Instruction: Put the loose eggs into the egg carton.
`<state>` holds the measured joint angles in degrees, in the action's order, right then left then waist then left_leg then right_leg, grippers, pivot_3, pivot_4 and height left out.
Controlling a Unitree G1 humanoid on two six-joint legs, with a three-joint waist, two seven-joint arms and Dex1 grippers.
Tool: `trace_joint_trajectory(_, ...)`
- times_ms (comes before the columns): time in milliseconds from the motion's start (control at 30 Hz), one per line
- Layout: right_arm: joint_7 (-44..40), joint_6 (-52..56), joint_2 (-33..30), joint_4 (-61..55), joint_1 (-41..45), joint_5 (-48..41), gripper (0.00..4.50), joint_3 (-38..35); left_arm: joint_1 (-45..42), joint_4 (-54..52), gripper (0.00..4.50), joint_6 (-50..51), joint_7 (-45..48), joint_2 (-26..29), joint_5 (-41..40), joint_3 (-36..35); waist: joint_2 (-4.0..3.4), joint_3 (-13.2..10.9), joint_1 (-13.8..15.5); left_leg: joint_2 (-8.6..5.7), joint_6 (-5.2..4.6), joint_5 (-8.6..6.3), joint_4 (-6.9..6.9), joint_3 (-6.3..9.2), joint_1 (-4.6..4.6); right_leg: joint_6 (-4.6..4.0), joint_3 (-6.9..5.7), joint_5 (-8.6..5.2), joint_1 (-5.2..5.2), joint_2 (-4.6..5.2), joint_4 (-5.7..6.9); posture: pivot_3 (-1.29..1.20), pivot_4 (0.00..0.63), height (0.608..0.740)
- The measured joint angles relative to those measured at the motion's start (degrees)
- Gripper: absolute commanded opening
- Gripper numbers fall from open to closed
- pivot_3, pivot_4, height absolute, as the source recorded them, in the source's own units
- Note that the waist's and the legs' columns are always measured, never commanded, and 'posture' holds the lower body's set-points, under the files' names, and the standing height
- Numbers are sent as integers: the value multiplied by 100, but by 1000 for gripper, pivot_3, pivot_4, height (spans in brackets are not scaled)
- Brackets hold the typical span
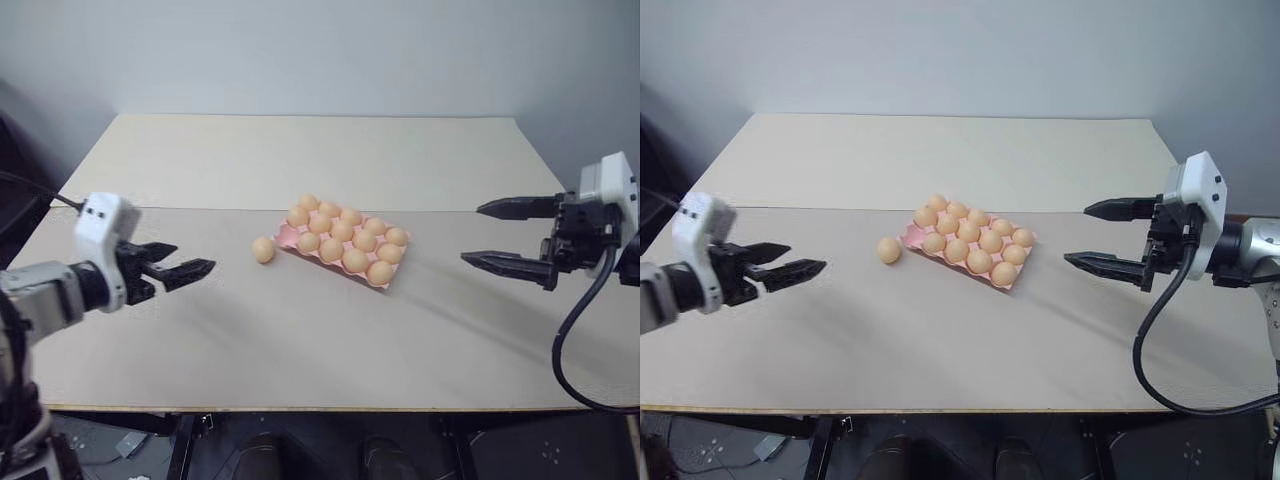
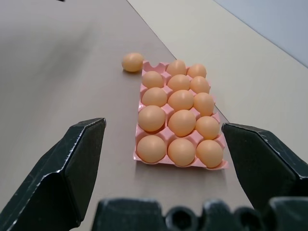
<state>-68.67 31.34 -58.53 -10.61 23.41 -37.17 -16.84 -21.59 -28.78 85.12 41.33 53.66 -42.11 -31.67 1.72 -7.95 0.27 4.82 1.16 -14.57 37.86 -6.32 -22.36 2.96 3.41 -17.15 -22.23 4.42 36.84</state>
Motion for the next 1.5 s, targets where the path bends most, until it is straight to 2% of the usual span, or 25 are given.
trace_joint_trajectory(67,0,-25,10,11,2,4,4500,25,19,201,4474,-37,249,465,-101,15,0,0,-3,1,-1,-1,-3,-1,0,-2,0,-1,-3,-1,2,0,150,740)
trace_joint_trajectory(133,3,-35,12,23,2,4,4500,29,11,398,4474,-157,357,639,-105,14,-3,0,-2,1,-1,-1,-4,-1,0,-3,0,-2,-4,-1,3,0,150,740)
trace_joint_trajectory(367,7,-74,12,22,-23,3,4500,30,-88,832,4474,-394,799,1006,-497,-78,-2,-1,-3,1,-4,-2,-3,-3,-4,-4,0,-2,-9,-2,5,0,150,740)
trace_joint_trajectory(500,17,-76,11,19,-57,3,4500,25,-220,953,4474,-428,582,914,-527,4,-3,-1,2,0,-4,-3,-1,-3,-3,-5,0,-2,-7,-2,10,0,150,740)
trace_joint_trajectory(567,26,-77,12,-3,-68,2,4500,21,-400,930,4474,-392,221,609,-508,229,-3,0,28,-1,-5,-3,0,-3,-1,-4,0,-2,-5,-1,12,0,150,740)
trace_joint_trajectory(833,92,-77,42,-100,-45,-2,4500,29,-1599,882,4474,233,-1767,-1225,91,1139,0,-2,48,-2,-4,-2,5,2,-15,-3,0,-1,-9,-2,9,0,150,740)
trace_joint_trajectory(1100,115,-77,45,-135,-19,-4,4500,34,-2077,1376,4474,376,-3050,-2512,1031,1619,1,-2,41,-4,20,12,8,2,-7,-2,2,0,-3,0,14,0,150,740)
trace_joint_trajectory(1300,118,-77,45,-140,-6,-5,4500,33,-2160,1633,4474,363,-3567,-3161,1549,1875,2,-3,40,-4,38,23,6,2,-12,-2,3,0,-8,0,11,0,150,740)
trace_joint_trajectory(1500,117,-77,45,-151,-9,-5,4500,33,-2271,2006,4474,63,-3755,-3526,1948,2067,2,-3,43,-4,39,23,7,2,-7,-1,3,0,-4,0,13,0,150,740)
